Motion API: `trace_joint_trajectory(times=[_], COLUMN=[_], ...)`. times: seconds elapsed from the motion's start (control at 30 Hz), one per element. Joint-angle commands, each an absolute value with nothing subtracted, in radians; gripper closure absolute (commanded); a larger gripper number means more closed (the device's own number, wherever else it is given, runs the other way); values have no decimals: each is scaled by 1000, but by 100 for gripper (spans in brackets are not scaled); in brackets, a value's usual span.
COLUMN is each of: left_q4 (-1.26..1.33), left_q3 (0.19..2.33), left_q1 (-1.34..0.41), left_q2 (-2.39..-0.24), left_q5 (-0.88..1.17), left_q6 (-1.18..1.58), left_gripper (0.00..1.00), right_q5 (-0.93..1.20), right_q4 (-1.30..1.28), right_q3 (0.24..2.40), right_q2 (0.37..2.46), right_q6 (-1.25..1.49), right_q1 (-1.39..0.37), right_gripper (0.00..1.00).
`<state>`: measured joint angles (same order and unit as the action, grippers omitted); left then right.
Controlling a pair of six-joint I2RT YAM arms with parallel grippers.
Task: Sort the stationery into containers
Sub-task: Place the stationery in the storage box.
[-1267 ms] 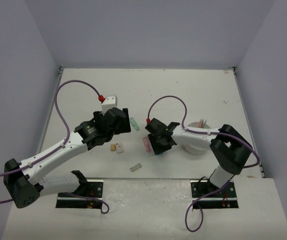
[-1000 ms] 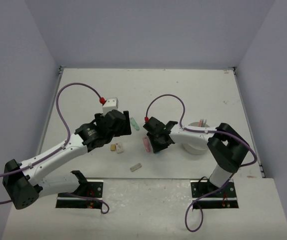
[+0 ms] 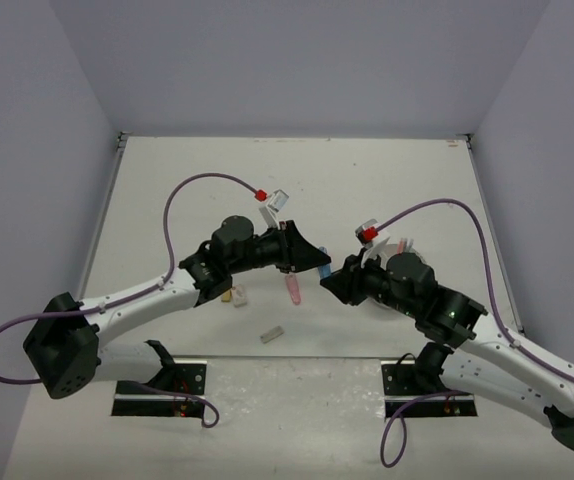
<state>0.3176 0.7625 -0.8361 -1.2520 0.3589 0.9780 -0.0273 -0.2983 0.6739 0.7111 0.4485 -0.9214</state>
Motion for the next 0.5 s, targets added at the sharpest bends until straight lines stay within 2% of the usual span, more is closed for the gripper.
trace_joint_trajectory(times=[0.0,0.07,0.1,0.13,0.17,0.2,0.27,0.3,0.33,0.47], left_q4=[381,367,355,340,320,310,274,269,251,243], left_q3=[820,837,845,857,873,888,923,935,947,1016], left_q1=[-853,-856,-857,-857,-857,-858,-858,-856,-855,-854], left_q2=[-1277,-1284,-1287,-1292,-1299,-1308,-1339,-1352,-1363,-1432], left_q5=[410,407,402,397,391,387,348,342,312,244], left_q6=[986,977,971,958,939,915,849,829,806,669], left_gripper=[65,78,90,97,100,100,100,100,100,100], right_q5=[-21,-33,-43,-54,-66,-76,-127,-145,-176,-313], right_q4=[-280,-281,-280,-280,-281,-285,-299,-307,-329,-496], right_q3=[696,694,693,690,687,686,678,674,673,710], right_q2=[744,746,743,738,729,721,698,695,683,668], right_q6=[431,434,437,439,442,445,469,472,486,562], right_q1=[-926,-927,-927,-926,-926,-927,-925,-925,-926,-926], right_gripper=[100,100,100,100,100,90,29,6,1,1])
